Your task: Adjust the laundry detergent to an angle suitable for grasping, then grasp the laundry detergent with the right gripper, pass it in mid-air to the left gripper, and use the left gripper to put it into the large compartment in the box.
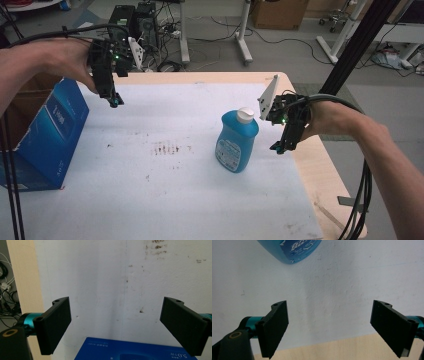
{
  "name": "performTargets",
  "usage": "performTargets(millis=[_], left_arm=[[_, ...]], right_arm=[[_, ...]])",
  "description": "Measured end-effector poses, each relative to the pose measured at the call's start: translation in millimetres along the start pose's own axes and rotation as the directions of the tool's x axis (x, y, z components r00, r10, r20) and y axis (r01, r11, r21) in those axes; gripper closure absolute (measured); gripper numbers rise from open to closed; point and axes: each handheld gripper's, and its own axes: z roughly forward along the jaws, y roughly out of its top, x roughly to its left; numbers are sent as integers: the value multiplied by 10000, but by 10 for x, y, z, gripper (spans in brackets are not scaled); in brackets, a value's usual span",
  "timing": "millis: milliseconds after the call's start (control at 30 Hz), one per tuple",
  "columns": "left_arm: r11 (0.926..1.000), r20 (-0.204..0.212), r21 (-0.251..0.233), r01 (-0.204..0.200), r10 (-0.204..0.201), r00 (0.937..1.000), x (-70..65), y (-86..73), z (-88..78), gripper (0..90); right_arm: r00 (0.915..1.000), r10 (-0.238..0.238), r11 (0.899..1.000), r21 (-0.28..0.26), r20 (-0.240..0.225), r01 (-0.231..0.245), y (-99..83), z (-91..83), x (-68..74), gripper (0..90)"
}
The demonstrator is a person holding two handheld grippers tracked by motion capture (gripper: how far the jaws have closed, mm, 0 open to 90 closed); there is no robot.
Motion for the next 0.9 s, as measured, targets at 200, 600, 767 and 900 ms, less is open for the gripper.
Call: performTargets(millis=[200,600,767,900], left_arm=[[10000,-11,84,35,-35,10000,13,-14,13,100],[10000,-11,14,0,0,10000,-31,11,4,101],[9999,28,156,-20,20,10000,-42,17,19,101],[9999,68,106,77,-78,9999,-51,15,19,101]], right_arm=[[10000,15,10000,51,-50,-15,8,3,22,141],[9998,163,9999,-40,80,-163,-19,-32,32,141],[9998,193,9998,-83,66,-192,-54,-35,65,141],[9993,384,9992,-117,22,-384,-68,-46,107,142]])
